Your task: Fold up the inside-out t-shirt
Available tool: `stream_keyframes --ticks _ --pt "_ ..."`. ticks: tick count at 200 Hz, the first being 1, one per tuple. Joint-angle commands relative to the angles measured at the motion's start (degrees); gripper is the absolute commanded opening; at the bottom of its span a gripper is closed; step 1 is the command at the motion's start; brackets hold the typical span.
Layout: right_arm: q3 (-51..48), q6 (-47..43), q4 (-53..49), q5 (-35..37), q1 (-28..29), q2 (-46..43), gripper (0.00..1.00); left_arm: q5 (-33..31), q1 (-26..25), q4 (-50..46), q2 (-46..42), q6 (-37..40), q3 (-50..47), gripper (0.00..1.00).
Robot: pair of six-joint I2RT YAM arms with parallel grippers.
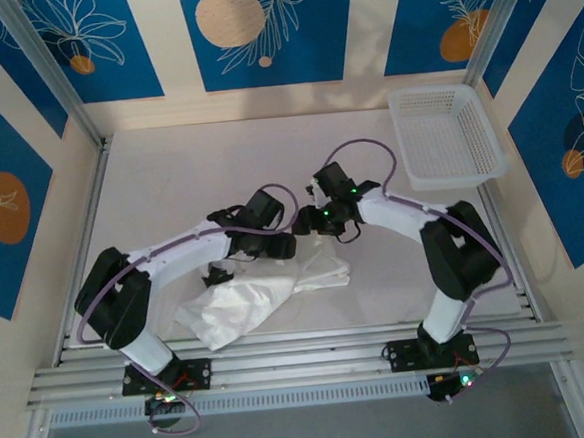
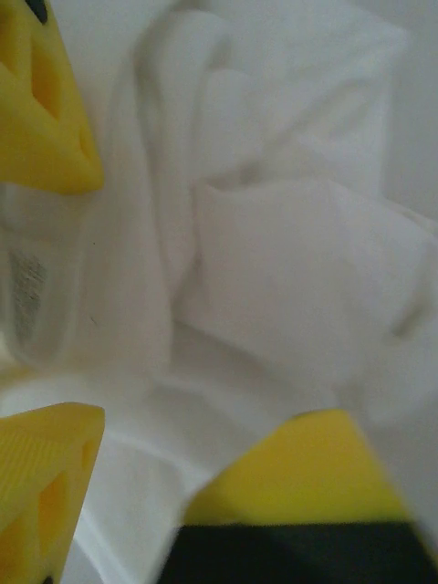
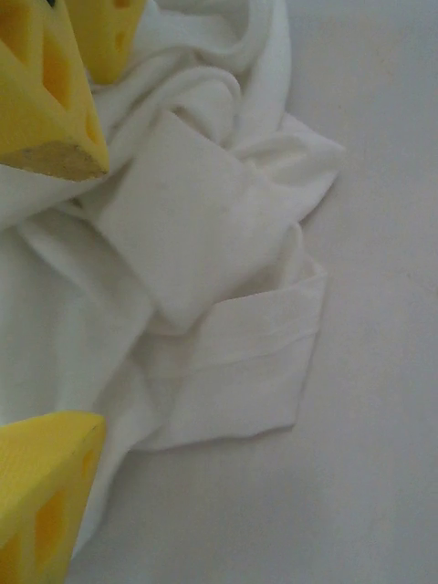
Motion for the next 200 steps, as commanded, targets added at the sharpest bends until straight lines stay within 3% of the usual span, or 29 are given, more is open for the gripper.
stream_keyframes --ticks 1,8,15,23,36,55,73,108,141,163,174,185,200 --pt "3.58 -1.01 -1.57 -1.37 1.85 6.18 0.65 0.69 0.59 -1.26 -1.39 0.77 -1.65 0.56" --pt "4.29 -0.04 -2.07 0.22 2.32 7.65 0.61 1.41 0.64 -0.63 -1.69 0.99 -2.15 0.53" --pt "4.93 0.79 -2.67 1.14 2.38 8.61 0.51 2.06 0.94 0.20 -2.33 0.94 -2.72 0.46" --pt "5.50 1.90 -3.10 2.02 2.02 9.07 0.30 2.55 1.41 1.47 -3.31 0.54 -3.50 0.33" --pt "5.19 3.64 -3.39 4.72 0.90 7.79 0.00 3.98 2.66 4.08 -5.95 0.39 -4.74 0.01" --pt "3.32 4.16 -3.90 8.28 -2.58 1.82 0.00 3.69 4.73 3.97 -11.50 4.88 -3.42 0.00" --pt "-1.22 5.59 -3.09 11.76 -8.30 -7.66 0.00 -1.65 7.05 -1.88 -18.18 14.18 1.41 0.00" --pt "-17.81 8.50 2.61 12.64 -21.66 -30.06 0.00 -6.31 10.52 -3.67 -33.35 21.34 1.10 0.00" --pt "-32.93 13.10 1.05 14.64 -22.99 -43.85 0.01 -11.45 10.52 -1.61 -43.42 12.46 -16.91 0.00" --pt "-38.28 19.14 -2.83 16.05 -23.23 -48.65 0.24 -16.41 10.59 -3.79 -44.70 0.84 -26.90 0.00" --pt "-38.28 19.12 -3.72 14.71 -23.43 -50.74 0.35 -15.48 10.63 -2.83 -44.42 -1.73 -28.99 0.28" --pt "-36.89 16.72 -2.52 12.24 -23.37 -52.26 0.41 -14.51 10.62 -1.49 -44.00 -1.73 -28.74 0.50" --pt "-33.98 11.12 1.34 7.28 -22.77 -52.33 0.45 -13.89 10.61 0.76 -43.62 1.15 -26.71 0.68"
